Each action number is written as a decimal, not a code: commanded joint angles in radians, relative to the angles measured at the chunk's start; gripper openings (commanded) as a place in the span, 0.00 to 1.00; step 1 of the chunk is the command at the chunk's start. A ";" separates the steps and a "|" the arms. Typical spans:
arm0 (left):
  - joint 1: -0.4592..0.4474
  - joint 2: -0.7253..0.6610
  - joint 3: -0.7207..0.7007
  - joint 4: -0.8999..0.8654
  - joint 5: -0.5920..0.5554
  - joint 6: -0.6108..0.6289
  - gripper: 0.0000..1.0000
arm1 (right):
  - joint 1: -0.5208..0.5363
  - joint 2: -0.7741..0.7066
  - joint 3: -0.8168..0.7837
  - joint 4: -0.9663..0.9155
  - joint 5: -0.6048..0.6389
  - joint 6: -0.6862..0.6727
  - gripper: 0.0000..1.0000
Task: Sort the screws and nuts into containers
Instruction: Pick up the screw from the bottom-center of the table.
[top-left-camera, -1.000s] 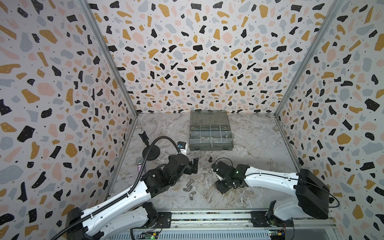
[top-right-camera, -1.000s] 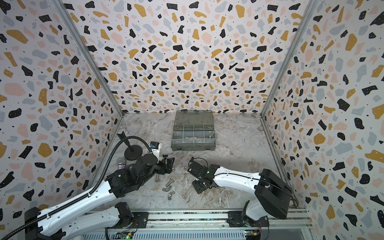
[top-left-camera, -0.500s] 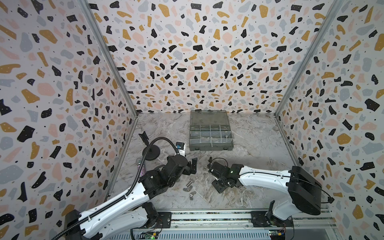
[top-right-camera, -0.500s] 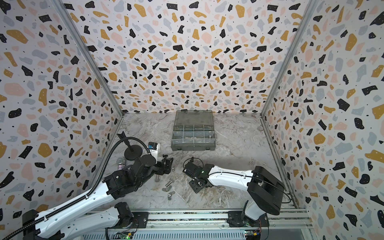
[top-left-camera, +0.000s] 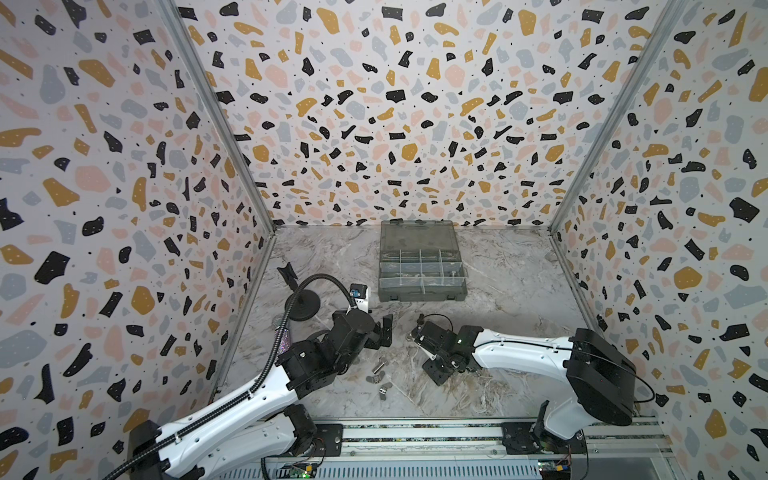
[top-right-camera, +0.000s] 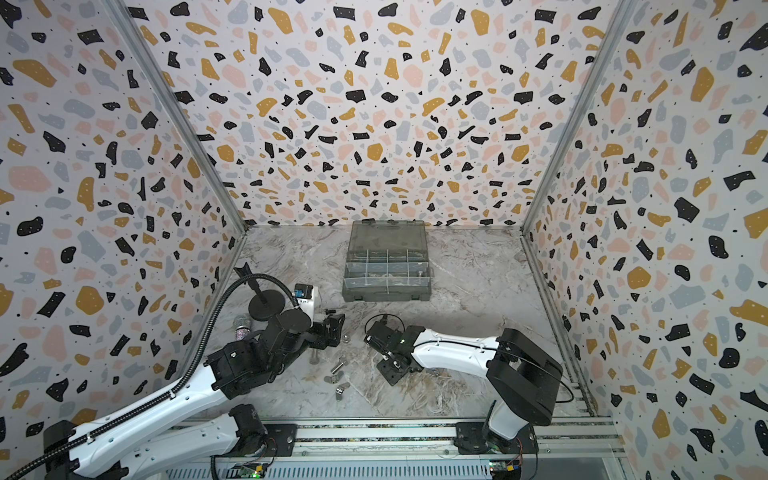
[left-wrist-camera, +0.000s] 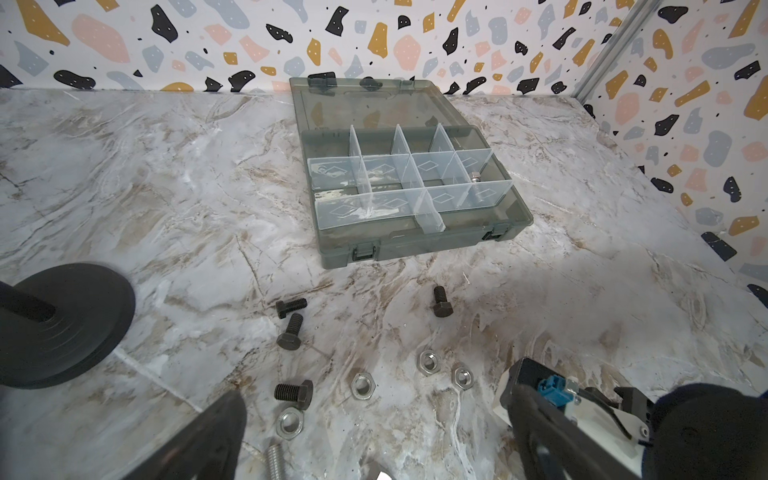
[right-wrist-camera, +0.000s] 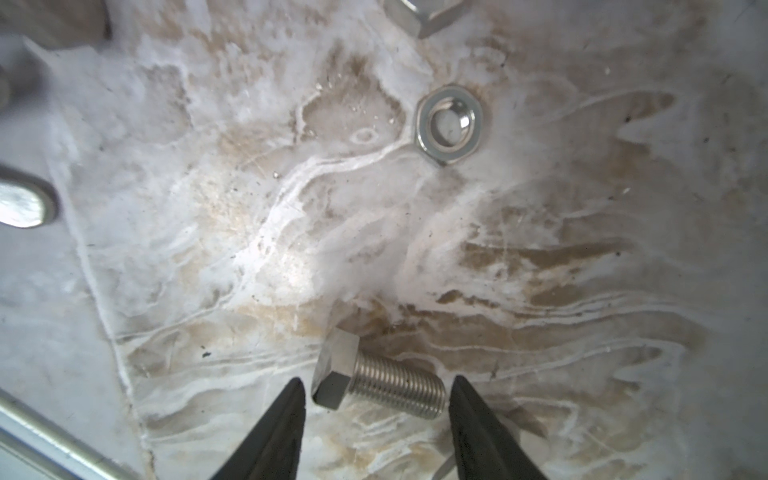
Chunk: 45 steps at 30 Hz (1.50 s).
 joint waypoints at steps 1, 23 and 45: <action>0.006 -0.011 -0.012 0.005 -0.013 0.013 1.00 | -0.006 -0.023 0.012 -0.021 -0.017 -0.024 0.56; 0.005 0.005 -0.031 0.026 0.000 -0.008 1.00 | -0.006 0.016 -0.026 0.018 -0.097 -0.088 0.40; 0.007 0.053 0.022 0.017 -0.035 0.025 1.00 | -0.142 -0.009 0.043 0.026 -0.129 -0.055 0.09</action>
